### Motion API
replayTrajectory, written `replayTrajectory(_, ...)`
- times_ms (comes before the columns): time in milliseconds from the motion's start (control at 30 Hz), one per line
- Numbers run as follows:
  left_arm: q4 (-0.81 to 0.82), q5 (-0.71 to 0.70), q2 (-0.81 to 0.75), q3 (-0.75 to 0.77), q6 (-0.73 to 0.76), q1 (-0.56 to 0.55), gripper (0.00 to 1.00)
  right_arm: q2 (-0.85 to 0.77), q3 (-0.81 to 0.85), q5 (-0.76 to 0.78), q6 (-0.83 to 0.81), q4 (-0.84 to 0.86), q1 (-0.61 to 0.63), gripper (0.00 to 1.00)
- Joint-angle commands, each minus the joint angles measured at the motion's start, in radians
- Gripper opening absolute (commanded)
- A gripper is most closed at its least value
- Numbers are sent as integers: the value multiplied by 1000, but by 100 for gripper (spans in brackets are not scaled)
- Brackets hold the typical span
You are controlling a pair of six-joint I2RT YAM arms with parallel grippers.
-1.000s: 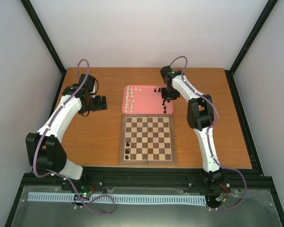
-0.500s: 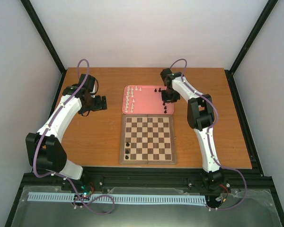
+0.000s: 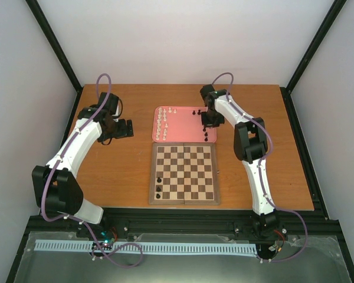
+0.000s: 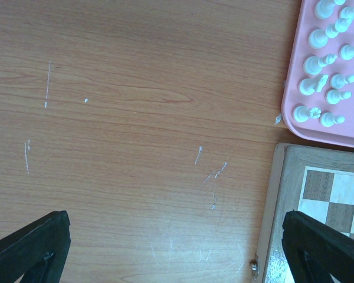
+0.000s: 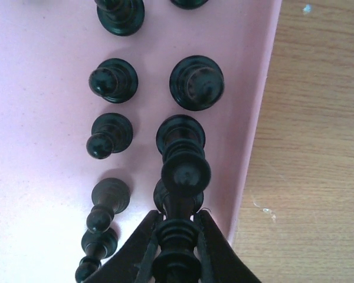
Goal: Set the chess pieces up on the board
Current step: Pick up the chess piece from the storage box.
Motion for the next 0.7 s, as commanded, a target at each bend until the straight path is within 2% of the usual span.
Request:
replayTrajectory(0,10,-4,-30,24,6,3,100,-75,-6,10,2,-8,-7,12)
replayTrajectory(467,22,4,-60,-7,11,3,100,-213,-67,-6,-18,-61,4,12)
replayTrajectory(667,17,0,-79,-21,20,3,100,-293,-98,10,-13,-105,73,12)
